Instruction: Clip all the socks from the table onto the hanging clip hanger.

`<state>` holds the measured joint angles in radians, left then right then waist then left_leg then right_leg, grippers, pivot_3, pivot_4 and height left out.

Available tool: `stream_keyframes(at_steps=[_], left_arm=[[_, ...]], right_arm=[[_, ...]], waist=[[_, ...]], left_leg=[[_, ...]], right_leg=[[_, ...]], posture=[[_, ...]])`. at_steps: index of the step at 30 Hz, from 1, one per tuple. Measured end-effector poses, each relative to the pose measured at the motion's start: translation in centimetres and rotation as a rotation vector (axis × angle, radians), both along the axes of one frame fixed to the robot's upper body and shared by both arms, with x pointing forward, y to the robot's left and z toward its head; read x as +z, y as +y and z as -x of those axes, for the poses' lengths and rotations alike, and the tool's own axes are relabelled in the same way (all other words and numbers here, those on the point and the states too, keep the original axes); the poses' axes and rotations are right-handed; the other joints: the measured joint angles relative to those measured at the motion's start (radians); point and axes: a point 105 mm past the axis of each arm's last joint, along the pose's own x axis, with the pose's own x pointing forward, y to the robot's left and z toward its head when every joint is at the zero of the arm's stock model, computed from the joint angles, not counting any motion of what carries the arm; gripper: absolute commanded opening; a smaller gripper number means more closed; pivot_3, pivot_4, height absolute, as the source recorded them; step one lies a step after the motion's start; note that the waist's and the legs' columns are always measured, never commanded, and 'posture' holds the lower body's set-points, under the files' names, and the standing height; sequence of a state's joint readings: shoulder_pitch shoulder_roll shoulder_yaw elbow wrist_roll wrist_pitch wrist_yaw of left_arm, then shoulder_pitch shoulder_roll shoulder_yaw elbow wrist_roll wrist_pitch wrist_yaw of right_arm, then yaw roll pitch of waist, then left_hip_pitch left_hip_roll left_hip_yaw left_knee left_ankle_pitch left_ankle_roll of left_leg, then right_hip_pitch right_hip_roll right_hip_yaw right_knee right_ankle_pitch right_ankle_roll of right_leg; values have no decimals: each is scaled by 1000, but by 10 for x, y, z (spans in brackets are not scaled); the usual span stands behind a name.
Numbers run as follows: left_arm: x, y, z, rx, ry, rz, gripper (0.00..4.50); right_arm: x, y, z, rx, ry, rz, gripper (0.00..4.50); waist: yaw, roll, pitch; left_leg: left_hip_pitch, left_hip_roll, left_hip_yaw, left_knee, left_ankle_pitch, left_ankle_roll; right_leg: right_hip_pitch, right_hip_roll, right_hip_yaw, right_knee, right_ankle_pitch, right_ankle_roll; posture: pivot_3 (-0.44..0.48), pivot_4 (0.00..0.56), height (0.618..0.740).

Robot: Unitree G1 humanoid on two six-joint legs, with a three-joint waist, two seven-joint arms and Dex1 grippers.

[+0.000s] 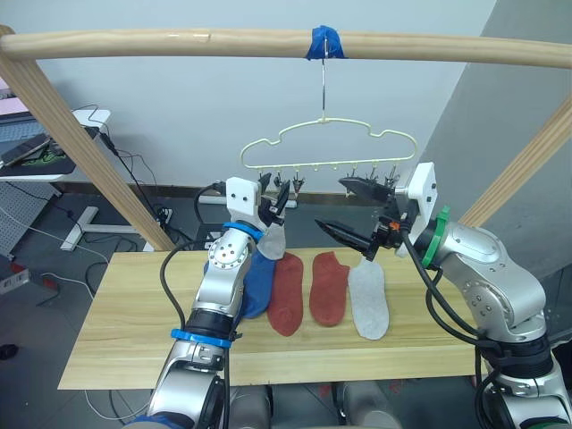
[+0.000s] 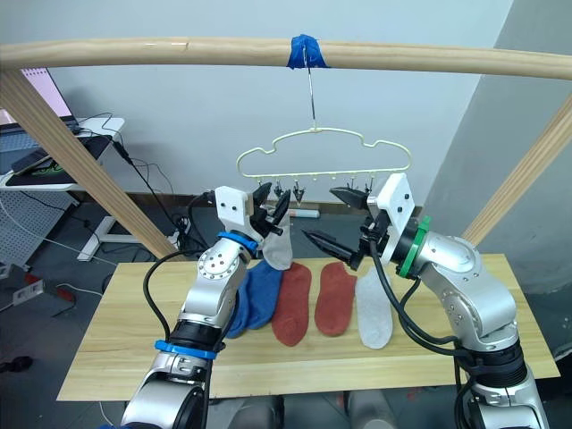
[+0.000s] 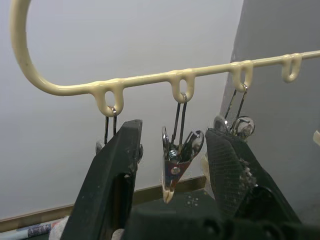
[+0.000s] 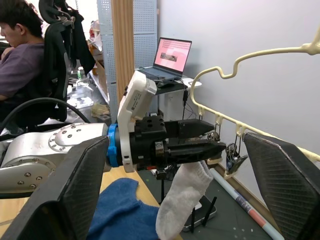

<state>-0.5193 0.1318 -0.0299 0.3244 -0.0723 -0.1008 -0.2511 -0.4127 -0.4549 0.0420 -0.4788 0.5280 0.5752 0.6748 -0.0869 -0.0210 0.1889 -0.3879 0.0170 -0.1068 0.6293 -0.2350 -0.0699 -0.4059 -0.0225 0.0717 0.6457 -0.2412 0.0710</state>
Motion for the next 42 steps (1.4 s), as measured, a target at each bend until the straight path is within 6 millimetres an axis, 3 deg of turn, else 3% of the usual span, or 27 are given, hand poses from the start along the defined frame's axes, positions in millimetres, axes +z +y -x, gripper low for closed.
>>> stream_keyframes(at_steps=[9,18,20,29,32,38,42], left_arm=[[1,-1,0,-4,-2,-1,2193],[2,-1,0,-10,-7,-2,206],[2,-2,0,-14,-11,-2,26],[2,-2,1,-26,4,-7,26],[5,0,1,-51,50,-8,26],[13,17,13,-148,214,-38,26],[16,22,25,-213,331,-23,26]], right_arm=[[0,0,0,-1,0,1,4500],[0,0,0,-1,0,1,4500],[0,0,0,-2,0,1,4500],[-4,-3,-1,-16,5,27,4500],[-34,-13,-5,-64,55,182,4500],[-134,-53,-17,-146,293,527,4500],[-176,-63,-19,-104,335,687,4500]], waist=[[0,0,0],[0,0,0],[0,0,0],[0,0,0],[0,0,0],[-12,0,1],[-26,0,1]], left_leg=[[0,0,0,0,0,0],[0,0,0,0,0,0],[0,0,0,0,0,0],[0,0,0,0,0,0],[0,0,0,0,0,0],[2,1,1,0,0,0],[2,1,1,0,0,0]], right_leg=[[0,0,0,0,0,0],[0,0,0,0,0,0],[0,0,0,0,0,0],[0,0,0,0,0,0],[0,0,0,0,0,0],[0,0,0,1,0,0],[0,0,1,1,0,0]], posture=[[-142,167,740],[-139,172,740],[-140,172,740],[-137,179,740],[-134,182,740],[-126,182,740],[-117,180,740]])
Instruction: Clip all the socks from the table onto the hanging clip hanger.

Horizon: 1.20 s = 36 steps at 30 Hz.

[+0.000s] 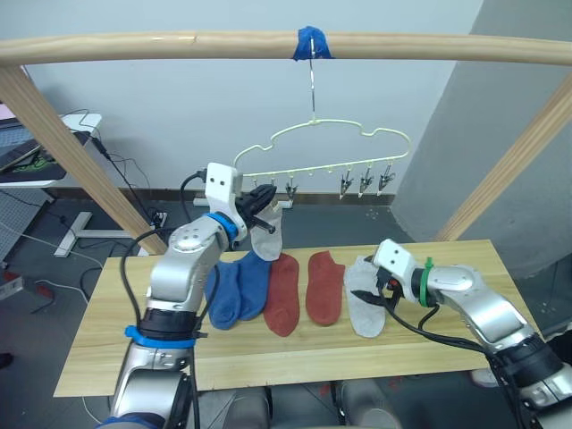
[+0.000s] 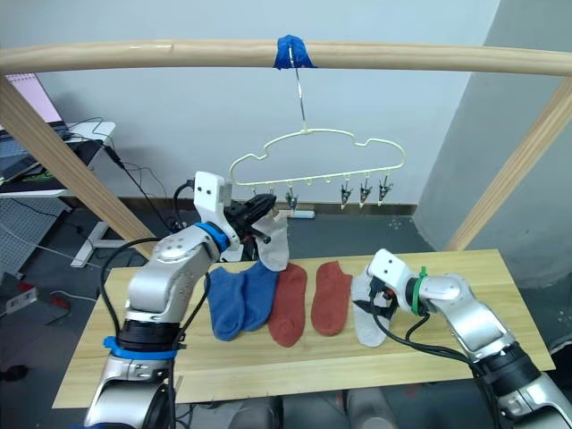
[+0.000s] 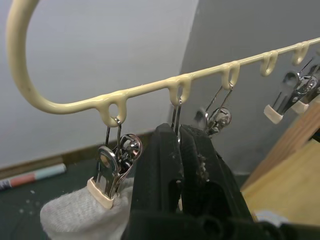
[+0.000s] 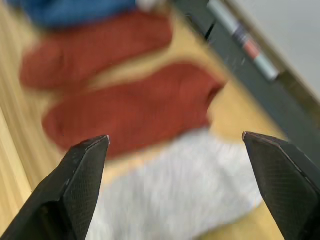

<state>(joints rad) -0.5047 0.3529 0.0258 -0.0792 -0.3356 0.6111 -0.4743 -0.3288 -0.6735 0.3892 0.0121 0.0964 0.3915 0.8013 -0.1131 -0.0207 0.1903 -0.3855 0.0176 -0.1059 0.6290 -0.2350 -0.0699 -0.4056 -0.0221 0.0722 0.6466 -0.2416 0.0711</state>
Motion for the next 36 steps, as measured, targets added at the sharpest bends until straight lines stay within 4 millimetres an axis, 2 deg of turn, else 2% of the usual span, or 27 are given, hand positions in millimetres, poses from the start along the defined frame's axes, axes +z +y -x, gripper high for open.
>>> stream_keyframes(at_steps=[2,10,15,20,23,25,34,36], left_arm=[[2,-2,7,-41,58,14,26],[10,1,25,-118,285,166,26],[14,5,31,-119,286,162,26],[14,6,30,-108,280,163,26],[14,4,34,-123,283,165,0],[13,4,35,-127,291,164,0],[14,4,35,-128,287,164,0],[15,4,34,-128,280,166,0]], right_arm=[[-13,-4,-5,-8,18,30,4500],[-32,3,-39,-23,4,74,4500],[-54,1,-39,-75,65,80,4500],[-56,-1,-42,-122,97,50,4500],[-57,-3,-42,-139,119,40,3968],[-57,-5,-40,-133,121,45,3345],[-59,-7,-31,-94,92,47,72],[-59,-11,-29,-95,83,53,29]], waist=[[-5,0,0],[-9,0,1],[-1,0,1],[1,0,1],[1,0,1],[1,0,1],[1,0,1],[2,0,1]], left_leg=[[0,0,0,0,0,0],[1,0,-1,-1,0,0],[0,0,-1,-1,0,0],[1,0,-1,-1,0,0],[2,0,-1,0,0,0],[2,0,-1,0,0,0],[2,0,0,0,0,-1],[2,0,-1,0,0,-1]], right_leg=[[0,0,0,0,0,0],[0,0,0,0,0,0],[0,0,0,0,0,-1],[1,0,0,1,0,0],[2,0,0,1,0,0],[2,0,0,1,0,0],[2,0,0,1,0,0],[2,0,0,1,0,0]], posture=[[-101,179,740],[-72,173,740],[-68,173,740],[-58,167,740],[-59,164,740],[-60,162,740],[-61,165,740],[-67,171,740]])
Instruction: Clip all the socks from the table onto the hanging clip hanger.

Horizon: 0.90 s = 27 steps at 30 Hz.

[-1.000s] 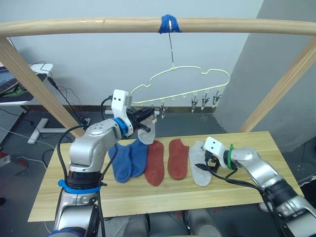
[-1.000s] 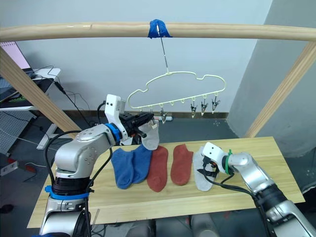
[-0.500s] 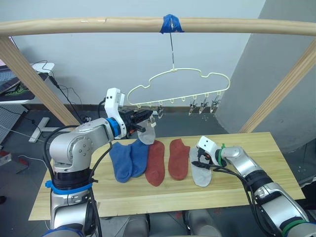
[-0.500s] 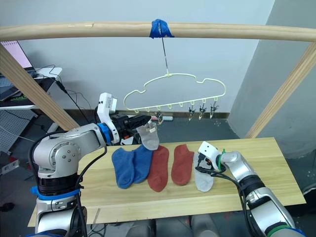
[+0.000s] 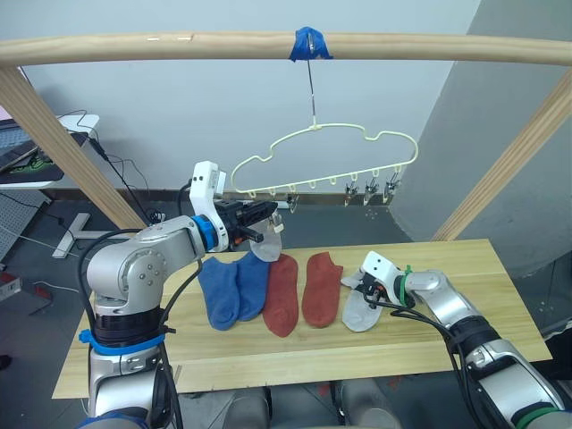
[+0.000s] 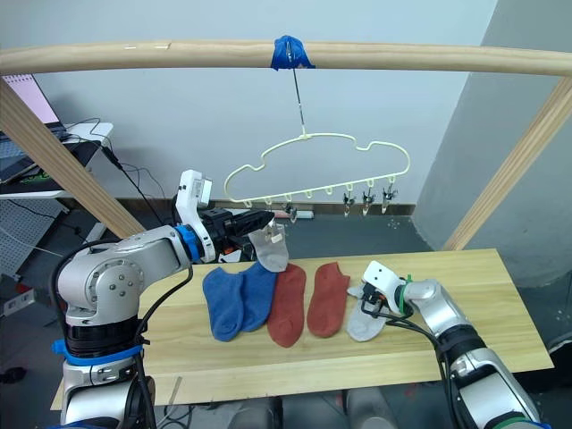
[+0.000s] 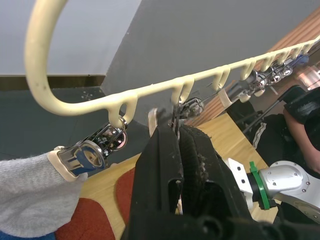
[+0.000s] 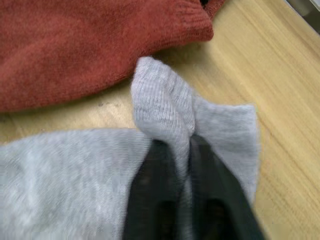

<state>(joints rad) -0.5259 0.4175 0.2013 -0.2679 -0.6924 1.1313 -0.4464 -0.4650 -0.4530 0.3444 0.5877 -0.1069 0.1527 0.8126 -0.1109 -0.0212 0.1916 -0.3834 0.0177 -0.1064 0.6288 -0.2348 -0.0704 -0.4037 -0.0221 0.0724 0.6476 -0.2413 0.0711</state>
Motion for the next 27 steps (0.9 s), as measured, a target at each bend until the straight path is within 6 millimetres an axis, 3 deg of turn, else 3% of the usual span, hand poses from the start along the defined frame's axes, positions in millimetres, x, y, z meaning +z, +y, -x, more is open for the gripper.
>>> stream_keyframes(at_steps=[5,10,13,17,23,27], left_arm=[[0,-2,0,-5,5,12,0],[-2,-8,2,-15,61,82,0],[1,-6,0,-5,110,161,0],[2,-6,0,-13,166,220,0],[5,-4,-3,5,204,267,0],[7,-2,-3,11,206,278,0]], right_arm=[[9,-14,15,-38,-11,-28,29],[59,-3,19,-32,-111,-113,29],[89,19,26,6,-152,-181,29],[110,54,33,57,-161,-266,29],[139,113,22,108,-240,-365,29],[141,124,18,97,-243,-383,29]], waist=[[3,0,0],[2,0,0],[2,0,0],[2,0,1],[2,0,1],[13,0,1]], left_leg=[[-1,0,0,0,0,0],[-1,0,0,0,0,0],[0,0,-1,0,0,0],[-1,0,-1,0,0,0],[-2,0,-2,0,0,0],[-4,0,-1,0,0,-1]], right_leg=[[-1,0,0,0,0,0],[-1,0,0,1,0,0],[-1,1,0,1,0,0],[-1,1,0,-1,0,0],[-2,1,-1,0,0,0],[-2,-1,-1,-2,0,0]], posture=[[-69,175,740],[-79,176,740],[-83,176,740],[-88,174,740],[-76,169,740],[-79,169,740]])
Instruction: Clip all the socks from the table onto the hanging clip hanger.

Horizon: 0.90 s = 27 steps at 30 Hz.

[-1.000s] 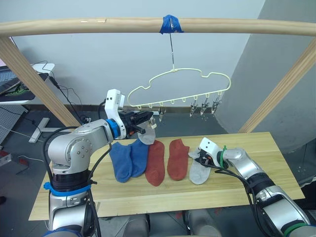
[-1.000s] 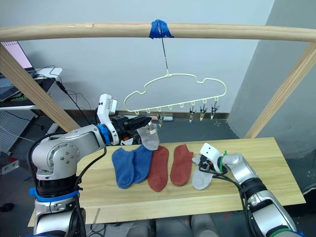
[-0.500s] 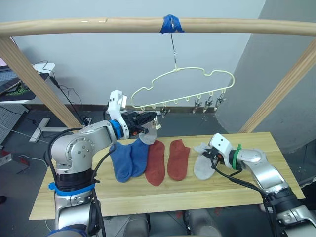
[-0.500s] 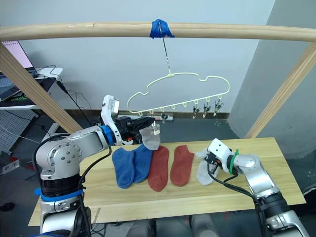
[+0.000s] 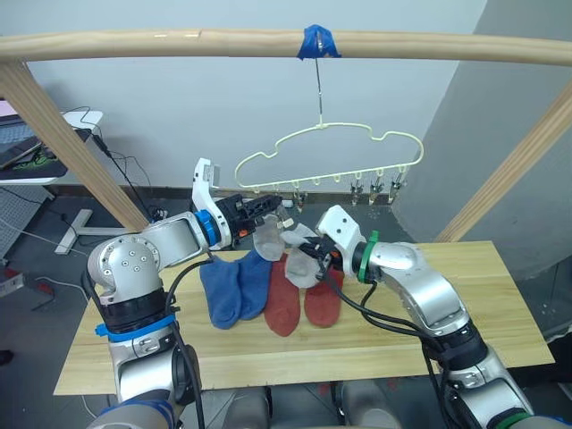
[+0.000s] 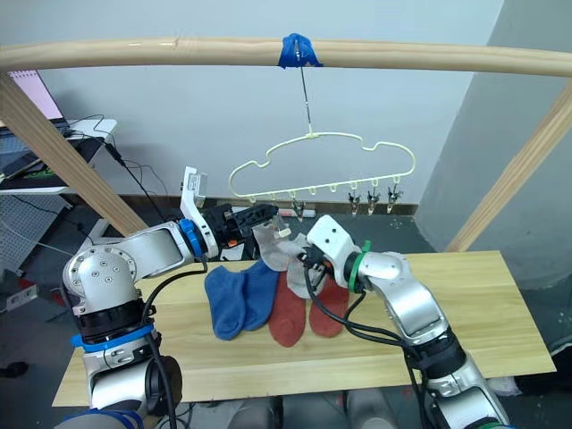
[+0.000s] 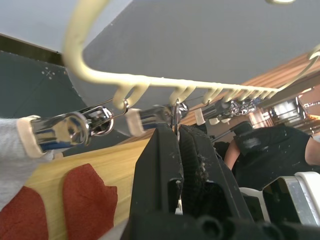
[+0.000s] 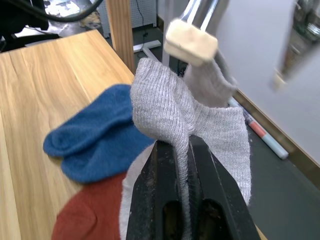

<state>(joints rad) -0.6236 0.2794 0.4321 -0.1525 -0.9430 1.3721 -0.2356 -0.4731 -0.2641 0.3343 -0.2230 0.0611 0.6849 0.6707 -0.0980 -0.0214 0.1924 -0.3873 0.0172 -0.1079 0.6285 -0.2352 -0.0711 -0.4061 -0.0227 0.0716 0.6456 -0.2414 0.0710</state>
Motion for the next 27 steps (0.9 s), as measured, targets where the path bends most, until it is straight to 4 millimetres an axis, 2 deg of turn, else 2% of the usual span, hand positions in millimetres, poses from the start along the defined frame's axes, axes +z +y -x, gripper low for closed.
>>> stream_keyframes(at_steps=[27], left_arm=[[1,-3,1,-13,-2,-8,0]], right_arm=[[21,6,-9,-22,-43,-39,29]], waist=[[10,0,0]], left_leg=[[0,0,0,0,0,0]], right_leg=[[-1,0,0,0,0,0]], posture=[[-89,146,740]])
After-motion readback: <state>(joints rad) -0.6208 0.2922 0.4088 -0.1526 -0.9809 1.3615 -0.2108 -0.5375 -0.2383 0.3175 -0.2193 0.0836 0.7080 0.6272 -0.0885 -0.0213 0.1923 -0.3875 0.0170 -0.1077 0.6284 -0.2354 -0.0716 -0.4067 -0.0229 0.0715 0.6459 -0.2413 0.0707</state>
